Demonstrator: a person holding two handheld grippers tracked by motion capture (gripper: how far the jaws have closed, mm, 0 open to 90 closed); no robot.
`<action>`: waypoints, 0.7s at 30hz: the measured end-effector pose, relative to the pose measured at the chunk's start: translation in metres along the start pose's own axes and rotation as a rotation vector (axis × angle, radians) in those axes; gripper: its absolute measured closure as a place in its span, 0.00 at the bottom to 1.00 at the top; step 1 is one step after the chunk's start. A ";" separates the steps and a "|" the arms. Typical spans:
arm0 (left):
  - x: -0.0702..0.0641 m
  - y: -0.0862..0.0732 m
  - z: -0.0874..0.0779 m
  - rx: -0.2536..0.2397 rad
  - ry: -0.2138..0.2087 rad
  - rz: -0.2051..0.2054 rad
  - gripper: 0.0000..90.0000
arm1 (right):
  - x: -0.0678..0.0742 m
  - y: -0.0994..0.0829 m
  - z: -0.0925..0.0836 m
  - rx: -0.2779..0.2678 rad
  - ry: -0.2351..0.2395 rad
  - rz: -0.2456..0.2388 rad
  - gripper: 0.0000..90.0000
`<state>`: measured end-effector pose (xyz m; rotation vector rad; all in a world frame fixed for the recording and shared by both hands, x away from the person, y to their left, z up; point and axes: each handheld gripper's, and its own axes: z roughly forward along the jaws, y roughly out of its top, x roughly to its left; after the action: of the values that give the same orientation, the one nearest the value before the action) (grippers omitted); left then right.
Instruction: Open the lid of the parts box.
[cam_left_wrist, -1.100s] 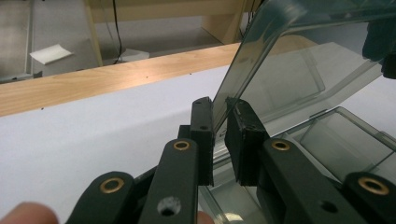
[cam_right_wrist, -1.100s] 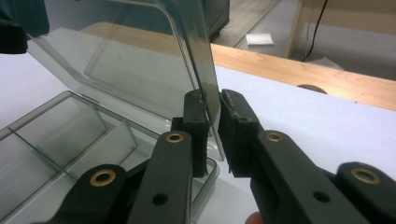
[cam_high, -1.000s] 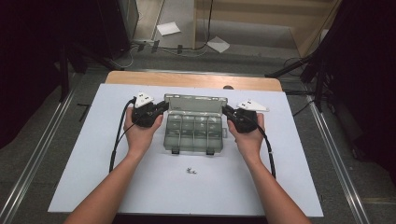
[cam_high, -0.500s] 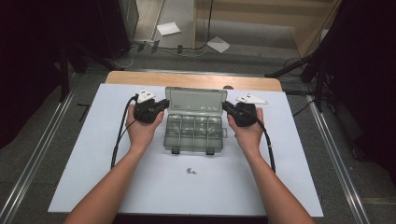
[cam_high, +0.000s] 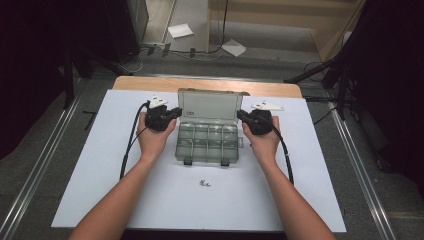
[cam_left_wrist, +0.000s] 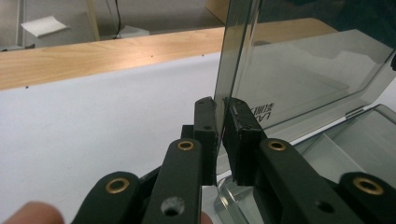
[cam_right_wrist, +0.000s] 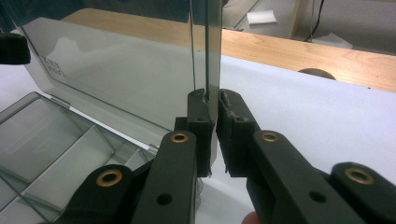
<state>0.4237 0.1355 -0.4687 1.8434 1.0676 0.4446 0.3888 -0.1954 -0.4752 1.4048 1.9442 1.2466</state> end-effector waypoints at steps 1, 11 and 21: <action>0.000 -0.001 0.001 0.002 0.000 -0.007 0.92 | 0.000 0.000 0.001 -0.003 -0.002 0.002 0.94; 0.004 0.000 0.008 0.044 -0.007 -0.037 0.92 | -0.005 0.005 0.008 0.040 0.004 0.043 0.95; 0.011 0.003 0.017 0.105 -0.027 -0.094 0.92 | -0.013 0.014 0.017 0.107 0.029 0.127 0.94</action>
<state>0.4429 0.1342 -0.4764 1.8762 1.1728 0.3125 0.4144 -0.1990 -0.4742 1.5936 1.9950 1.2408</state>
